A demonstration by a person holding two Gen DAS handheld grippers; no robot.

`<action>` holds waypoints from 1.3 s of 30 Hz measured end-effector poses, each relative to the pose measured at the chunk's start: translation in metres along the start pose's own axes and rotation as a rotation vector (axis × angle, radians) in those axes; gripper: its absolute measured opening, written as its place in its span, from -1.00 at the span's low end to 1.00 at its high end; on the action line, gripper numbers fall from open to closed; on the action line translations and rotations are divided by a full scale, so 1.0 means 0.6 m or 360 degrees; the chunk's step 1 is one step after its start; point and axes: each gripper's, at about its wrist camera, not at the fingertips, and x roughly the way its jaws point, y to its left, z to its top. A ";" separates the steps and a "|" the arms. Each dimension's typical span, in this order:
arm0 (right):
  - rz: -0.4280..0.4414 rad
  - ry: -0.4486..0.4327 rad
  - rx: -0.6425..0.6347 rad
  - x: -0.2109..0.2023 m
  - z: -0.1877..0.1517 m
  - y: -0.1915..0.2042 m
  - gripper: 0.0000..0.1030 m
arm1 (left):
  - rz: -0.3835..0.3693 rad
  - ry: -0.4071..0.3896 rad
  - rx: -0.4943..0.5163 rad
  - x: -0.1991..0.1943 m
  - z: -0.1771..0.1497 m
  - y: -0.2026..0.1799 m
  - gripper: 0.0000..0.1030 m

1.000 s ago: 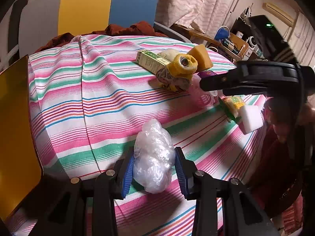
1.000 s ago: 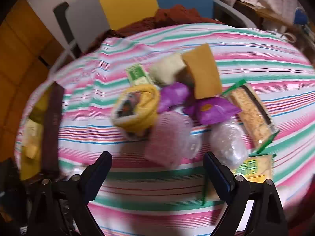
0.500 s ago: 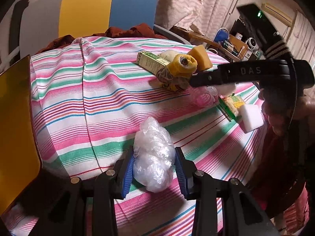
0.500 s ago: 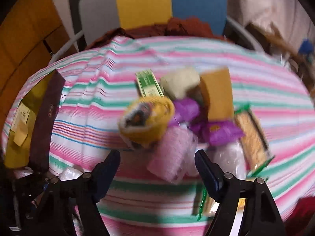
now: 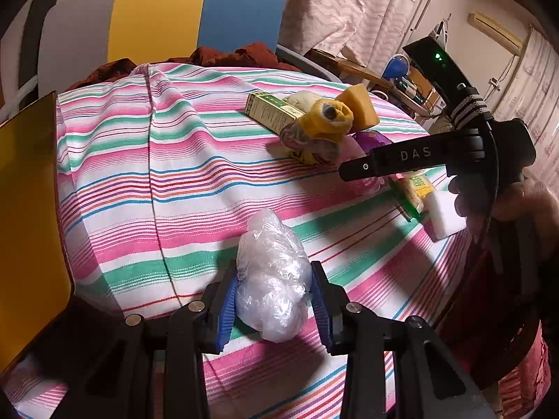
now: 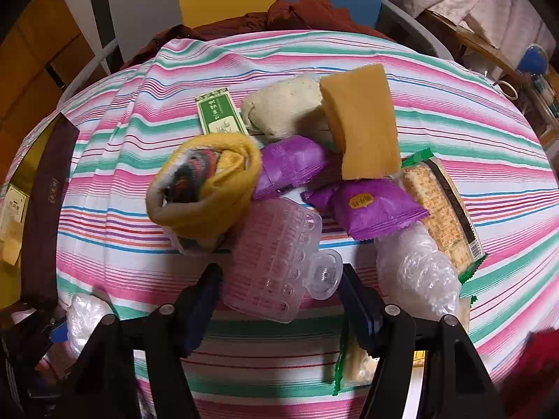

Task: Organize objects
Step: 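Hold the bundle in the left tool while the right tool grasps another wrapped bundle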

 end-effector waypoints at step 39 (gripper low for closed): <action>-0.0192 -0.0174 0.0185 -0.158 -0.071 -0.022 0.61 | 0.0021 0.0016 0.0013 -0.039 -0.032 0.008 -0.30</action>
